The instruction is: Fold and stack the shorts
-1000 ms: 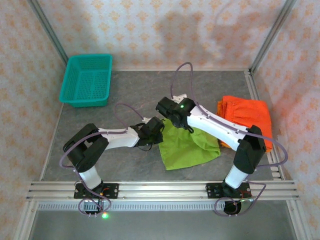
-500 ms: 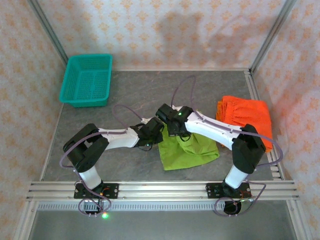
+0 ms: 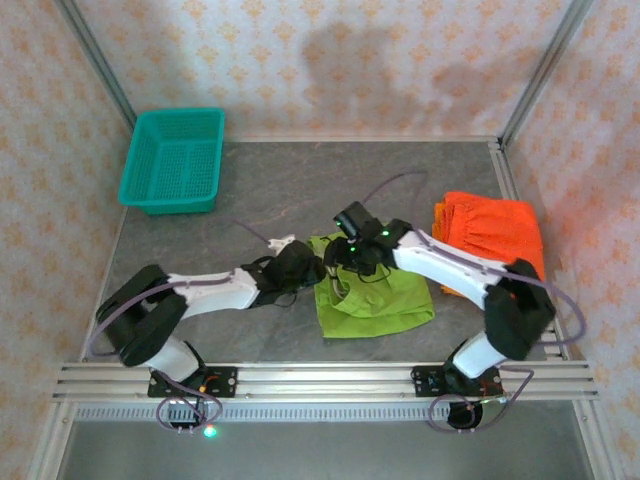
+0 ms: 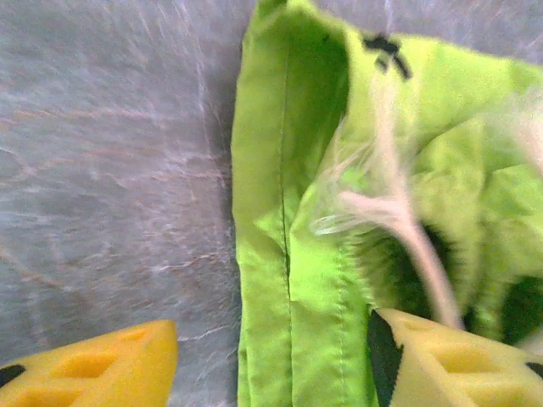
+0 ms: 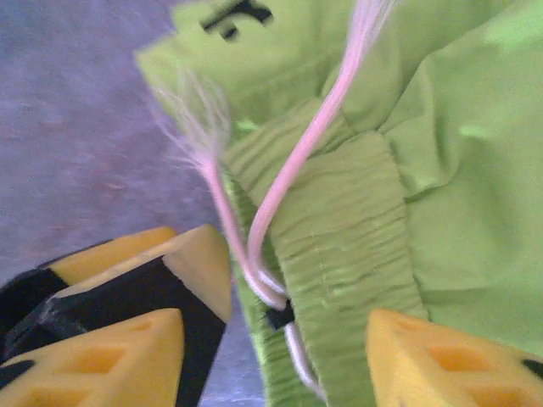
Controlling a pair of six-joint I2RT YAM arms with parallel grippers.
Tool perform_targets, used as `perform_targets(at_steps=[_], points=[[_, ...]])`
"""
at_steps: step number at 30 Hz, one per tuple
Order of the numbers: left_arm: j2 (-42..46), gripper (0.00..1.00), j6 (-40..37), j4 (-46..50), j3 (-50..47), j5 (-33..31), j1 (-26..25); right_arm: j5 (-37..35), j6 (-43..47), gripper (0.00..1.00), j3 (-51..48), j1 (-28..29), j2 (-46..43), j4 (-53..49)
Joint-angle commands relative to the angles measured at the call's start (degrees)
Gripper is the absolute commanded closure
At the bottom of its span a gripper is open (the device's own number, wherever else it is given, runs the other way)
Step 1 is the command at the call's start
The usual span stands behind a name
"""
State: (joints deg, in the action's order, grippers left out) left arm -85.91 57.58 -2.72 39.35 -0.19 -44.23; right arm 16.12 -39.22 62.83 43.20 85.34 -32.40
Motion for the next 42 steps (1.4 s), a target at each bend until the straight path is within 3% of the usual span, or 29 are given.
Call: perform_targets(at_steps=[1,5,8,14,19,24,34,42], points=[[7.08,0.34,-0.02,1.60,-2.52,-4.59,1.58,-1.65,-1.15,0.32,-2.43,-1.46,-12.31,5.21],[12.72,0.27,-2.28,5.29,-0.25,-1.10,1.83,-7.11,-1.56,0.20,-7.50,-3.74,-22.11,5.00],[12.84,0.25,-2.11,6.65,2.83,3.52,1.14,-3.77,-4.71,0.20,-11.41,-5.96,-24.55,6.37],[4.12,0.26,0.03,8.01,9.07,10.12,0.02,5.45,-11.22,0.34,-19.28,-6.57,-23.80,10.83],[-4.37,0.28,0.43,8.45,14.74,13.56,0.02,1.60,-6.62,0.39,-19.58,-6.11,-22.38,4.23],[-11.58,0.39,0.91,7.92,18.64,14.52,0.23,0.98,-3.26,0.40,-19.30,-3.74,-18.96,4.10],[-16.85,0.68,-1.76,12.61,20.94,9.00,0.37,4.74,-5.10,0.75,-19.38,2.59,-5.93,8.39],[-20.66,0.78,-2.64,10.30,19.92,7.40,1.73,6.66,-6.51,0.76,-20.43,7.02,3.39,12.95]])
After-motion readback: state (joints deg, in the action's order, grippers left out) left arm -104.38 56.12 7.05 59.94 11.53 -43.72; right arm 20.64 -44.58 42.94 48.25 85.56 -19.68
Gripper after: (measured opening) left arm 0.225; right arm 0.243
